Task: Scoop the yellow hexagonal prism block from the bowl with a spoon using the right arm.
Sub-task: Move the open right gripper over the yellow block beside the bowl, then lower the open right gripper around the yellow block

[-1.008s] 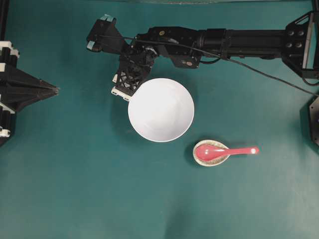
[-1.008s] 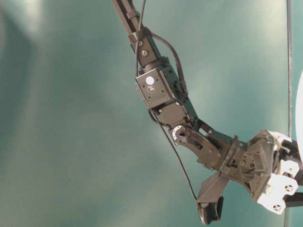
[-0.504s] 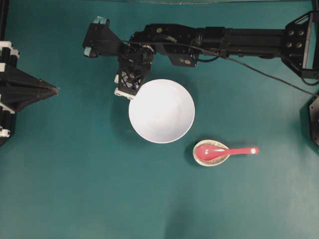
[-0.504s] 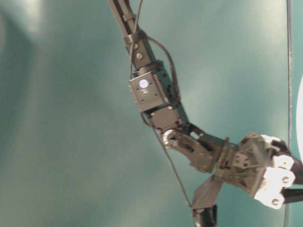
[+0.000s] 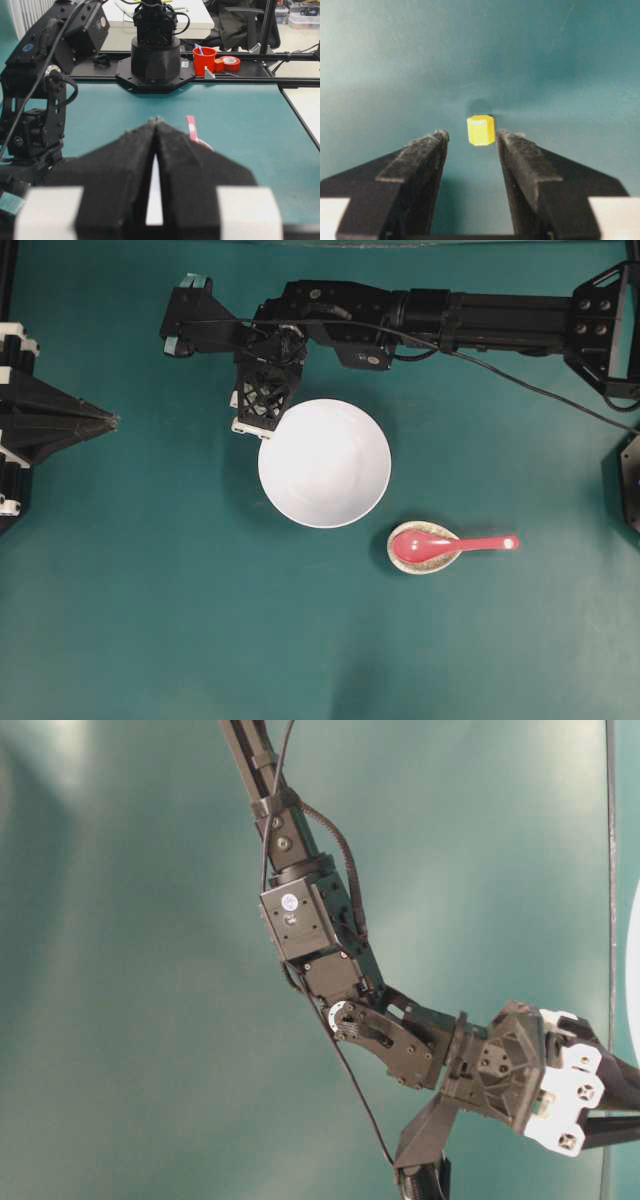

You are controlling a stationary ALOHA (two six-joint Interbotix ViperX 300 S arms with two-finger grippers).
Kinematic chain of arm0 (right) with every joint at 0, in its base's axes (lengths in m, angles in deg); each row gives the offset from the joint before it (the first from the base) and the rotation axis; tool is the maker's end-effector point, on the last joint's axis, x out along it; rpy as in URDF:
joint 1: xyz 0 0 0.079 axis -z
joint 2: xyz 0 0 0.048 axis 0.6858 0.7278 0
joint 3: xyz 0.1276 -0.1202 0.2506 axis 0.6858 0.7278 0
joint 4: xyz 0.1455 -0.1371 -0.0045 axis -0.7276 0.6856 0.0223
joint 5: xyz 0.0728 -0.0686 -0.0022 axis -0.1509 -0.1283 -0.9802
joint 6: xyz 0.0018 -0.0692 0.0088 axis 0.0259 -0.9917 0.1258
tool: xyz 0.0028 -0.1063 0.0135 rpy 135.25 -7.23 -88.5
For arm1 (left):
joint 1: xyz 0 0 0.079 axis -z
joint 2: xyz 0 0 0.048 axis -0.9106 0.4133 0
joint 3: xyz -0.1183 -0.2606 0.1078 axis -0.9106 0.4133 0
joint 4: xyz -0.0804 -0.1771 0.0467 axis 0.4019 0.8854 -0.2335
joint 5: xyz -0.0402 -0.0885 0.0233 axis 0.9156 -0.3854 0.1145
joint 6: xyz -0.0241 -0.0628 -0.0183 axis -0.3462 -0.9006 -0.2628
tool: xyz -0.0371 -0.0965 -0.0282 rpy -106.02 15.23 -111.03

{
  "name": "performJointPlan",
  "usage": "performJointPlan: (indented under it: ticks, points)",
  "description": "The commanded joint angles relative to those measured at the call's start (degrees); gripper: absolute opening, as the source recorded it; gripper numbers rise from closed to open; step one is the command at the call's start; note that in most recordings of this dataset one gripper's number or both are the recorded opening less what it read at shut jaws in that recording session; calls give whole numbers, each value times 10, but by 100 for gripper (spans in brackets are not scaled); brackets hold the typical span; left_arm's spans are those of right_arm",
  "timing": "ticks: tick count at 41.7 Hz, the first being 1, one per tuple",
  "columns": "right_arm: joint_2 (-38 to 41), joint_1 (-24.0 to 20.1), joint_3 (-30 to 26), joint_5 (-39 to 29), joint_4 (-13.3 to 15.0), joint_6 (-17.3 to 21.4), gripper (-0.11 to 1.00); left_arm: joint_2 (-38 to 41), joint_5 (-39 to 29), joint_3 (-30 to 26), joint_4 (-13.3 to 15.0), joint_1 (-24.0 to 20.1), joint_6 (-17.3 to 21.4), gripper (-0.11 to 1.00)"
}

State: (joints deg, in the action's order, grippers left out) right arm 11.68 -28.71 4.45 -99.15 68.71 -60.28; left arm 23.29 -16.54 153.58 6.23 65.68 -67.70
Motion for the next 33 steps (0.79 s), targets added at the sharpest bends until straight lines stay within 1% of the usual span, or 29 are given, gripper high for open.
performJointPlan:
  ticks: [1,6,33]
  points:
    - [-11,-1,-16,0,-2,-1,50,5,4,-16,-1,0,1,0]
    - [-7,-3,-25,0,-1,-2,50,4,5,-15,-1,0,1,0]
    - [10,-7,-26,-4,-1,-4,50,3,5,-16,-1,0,1,0]
